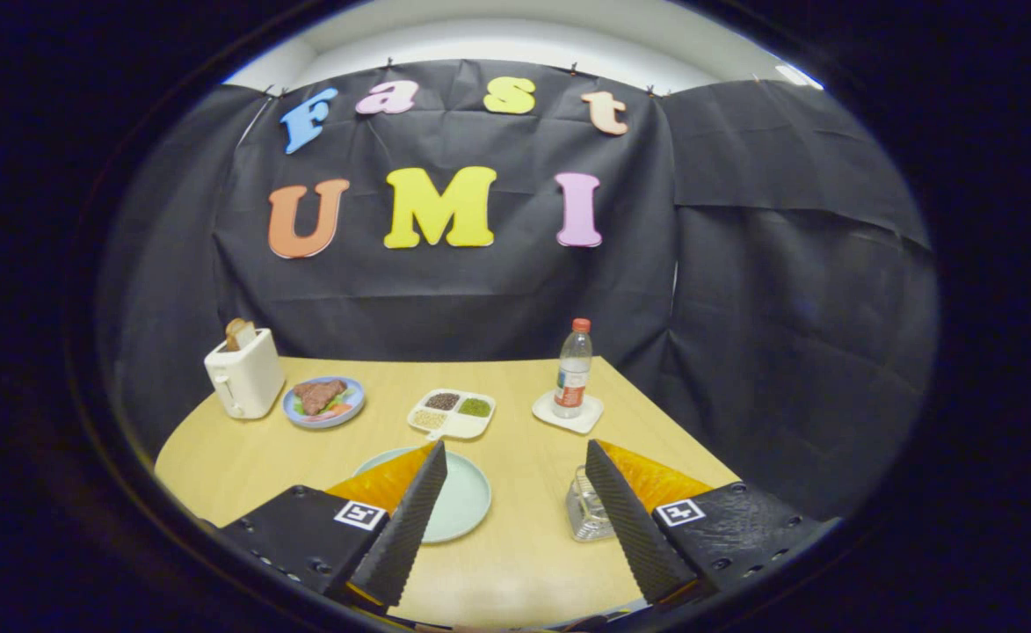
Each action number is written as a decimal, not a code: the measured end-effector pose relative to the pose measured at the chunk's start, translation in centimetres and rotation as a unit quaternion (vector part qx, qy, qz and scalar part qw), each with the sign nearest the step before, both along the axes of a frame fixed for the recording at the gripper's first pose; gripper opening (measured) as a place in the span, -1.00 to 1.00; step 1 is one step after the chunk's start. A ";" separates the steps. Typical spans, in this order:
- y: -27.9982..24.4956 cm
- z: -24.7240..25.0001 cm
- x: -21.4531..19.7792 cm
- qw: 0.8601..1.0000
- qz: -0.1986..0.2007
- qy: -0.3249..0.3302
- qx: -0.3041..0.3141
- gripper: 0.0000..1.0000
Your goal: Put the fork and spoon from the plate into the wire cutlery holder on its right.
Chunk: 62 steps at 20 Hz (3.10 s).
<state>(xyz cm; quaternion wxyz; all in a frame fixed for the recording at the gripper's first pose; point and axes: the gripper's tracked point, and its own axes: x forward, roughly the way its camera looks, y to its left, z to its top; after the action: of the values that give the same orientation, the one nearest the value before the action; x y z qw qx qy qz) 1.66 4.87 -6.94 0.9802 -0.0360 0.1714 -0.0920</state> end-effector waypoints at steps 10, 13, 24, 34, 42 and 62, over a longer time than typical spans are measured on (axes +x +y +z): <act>7.1 -9.5 5.2 0.996 0.037 0.075 0.015 0.88; 8.4 -12.5 6.2 0.993 0.043 0.107 0.024 0.89; 11.1 -19.2 9.4 0.978 0.049 0.196 0.057 0.88; 11.2 -22.1 10.3 0.965 0.021 0.254 0.064 0.45; 10.9 -21.9 8.7 0.960 0.022 0.270 0.069 -0.35; 9.1 -17.4 4.5 0.960 0.064 0.256 0.094 -0.96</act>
<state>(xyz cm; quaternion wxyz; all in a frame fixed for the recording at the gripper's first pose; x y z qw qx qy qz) 6.11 13.98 -24.38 0.9066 0.0234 0.4214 -0.0004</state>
